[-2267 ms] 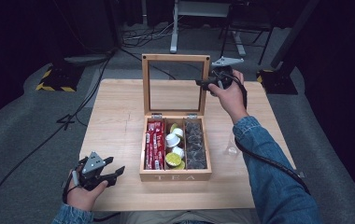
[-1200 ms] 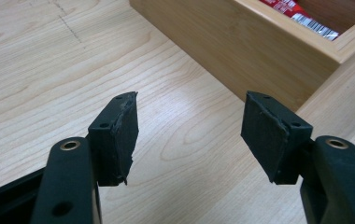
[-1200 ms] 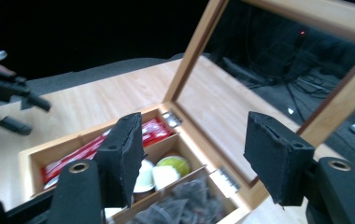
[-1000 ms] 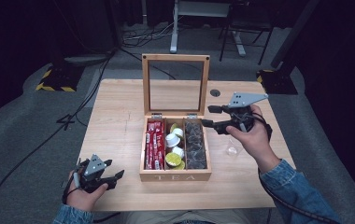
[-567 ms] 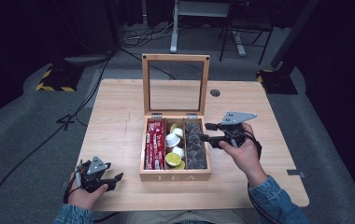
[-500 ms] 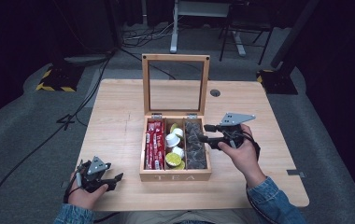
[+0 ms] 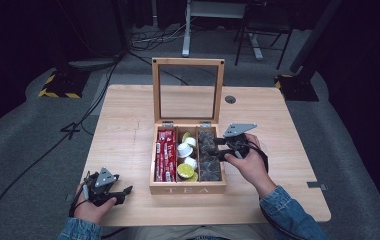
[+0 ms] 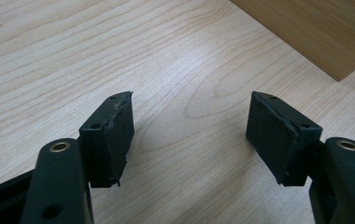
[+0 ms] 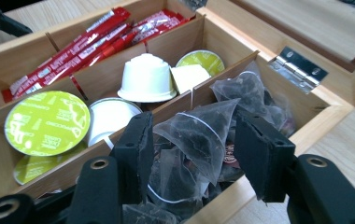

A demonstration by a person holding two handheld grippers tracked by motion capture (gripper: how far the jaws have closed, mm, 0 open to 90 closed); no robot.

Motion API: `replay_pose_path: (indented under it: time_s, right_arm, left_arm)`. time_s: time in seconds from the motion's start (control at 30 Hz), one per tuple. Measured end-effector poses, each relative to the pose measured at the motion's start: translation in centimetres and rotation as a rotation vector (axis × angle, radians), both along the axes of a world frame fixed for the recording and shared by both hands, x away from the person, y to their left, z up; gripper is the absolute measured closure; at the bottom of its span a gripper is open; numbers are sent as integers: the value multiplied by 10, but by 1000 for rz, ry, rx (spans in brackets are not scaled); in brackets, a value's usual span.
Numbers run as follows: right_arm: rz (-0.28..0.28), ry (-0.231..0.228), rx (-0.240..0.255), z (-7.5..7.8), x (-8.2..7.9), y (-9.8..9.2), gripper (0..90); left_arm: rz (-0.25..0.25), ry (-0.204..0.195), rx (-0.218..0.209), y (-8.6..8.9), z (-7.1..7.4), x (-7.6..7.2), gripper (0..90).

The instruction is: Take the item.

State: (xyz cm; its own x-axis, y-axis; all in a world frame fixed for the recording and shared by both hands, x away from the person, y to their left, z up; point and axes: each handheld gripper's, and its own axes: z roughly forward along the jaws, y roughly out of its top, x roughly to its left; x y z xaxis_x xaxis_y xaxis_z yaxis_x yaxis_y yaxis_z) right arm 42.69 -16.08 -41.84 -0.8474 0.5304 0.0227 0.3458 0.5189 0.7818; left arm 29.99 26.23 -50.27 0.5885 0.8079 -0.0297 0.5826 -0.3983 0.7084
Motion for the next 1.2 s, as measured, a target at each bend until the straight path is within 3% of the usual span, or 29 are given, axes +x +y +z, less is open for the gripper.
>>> replay_pose_path:
  time_s: [0.23, 0.27, 0.47, 0.7, 0.97, 1.2]
  right_arm:
    - [6, 21, -37, -8, 6, 10, 475]
    - [3, 22, -40, -10, 7, 12, 467]
    - [-21, 29, -66, -14, 15, 17, 450]
    - [-29, 38, -99, -19, 25, 25, 525]
    - [-24, 58, -136, -27, 29, 31, 549]
    - [-16, 56, -126, -26, 27, 30, 679]
  left_arm:
    - [5, -2, -7, -1, -1, -1, 322]
    - [1, -6, 8, 0, 0, -3, 322]
    - [29, -18, -10, 3, 2, -13, 332]
    - [63, -29, -18, 12, 3, -27, 335]
    - [53, -28, -11, 12, 3, -27, 335]
    - [47, -26, -11, 11, 3, -24, 335]
